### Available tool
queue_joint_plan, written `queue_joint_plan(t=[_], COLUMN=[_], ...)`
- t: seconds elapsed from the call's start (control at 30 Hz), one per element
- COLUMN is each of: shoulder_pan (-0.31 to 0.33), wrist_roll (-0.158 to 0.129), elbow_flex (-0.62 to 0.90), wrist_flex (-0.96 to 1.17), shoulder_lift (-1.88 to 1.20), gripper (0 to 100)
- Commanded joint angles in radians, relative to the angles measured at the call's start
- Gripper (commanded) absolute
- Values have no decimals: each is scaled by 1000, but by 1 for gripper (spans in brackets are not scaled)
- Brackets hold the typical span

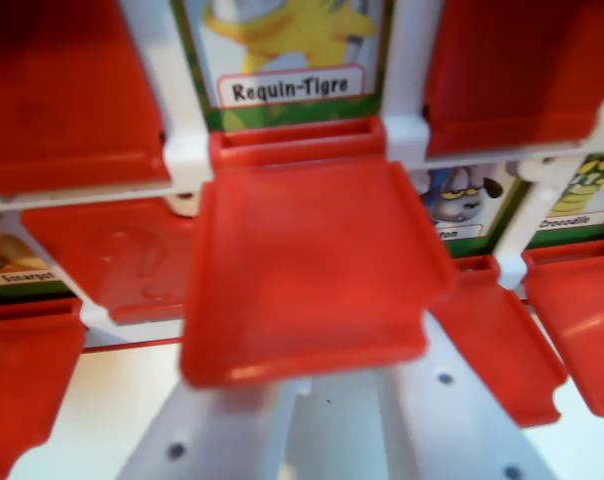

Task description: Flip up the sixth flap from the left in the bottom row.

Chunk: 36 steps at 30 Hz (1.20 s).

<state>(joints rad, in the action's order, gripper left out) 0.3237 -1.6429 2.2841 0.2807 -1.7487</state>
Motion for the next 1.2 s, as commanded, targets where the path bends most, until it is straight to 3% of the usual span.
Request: queue_joint_plan(t=[0.0, 0.2, 0.37, 0.5, 0.73, 0.87, 1.17], shoulder_pan=[-11, 9, 9, -17, -100, -137, -143], wrist_roll=[-14, -23, -6, 5, -12, -28, -21], elbow_flex=[-74, -98, -84, -101, -187, -282, -426], wrist_flex=[-17, 94, 302, 575, 1129, 1358, 1436], shoulder_lift=[-21, -127, -402, -735, -1304, -1479, -1480], gripper=[0, 0, 0, 0, 0, 0, 0])
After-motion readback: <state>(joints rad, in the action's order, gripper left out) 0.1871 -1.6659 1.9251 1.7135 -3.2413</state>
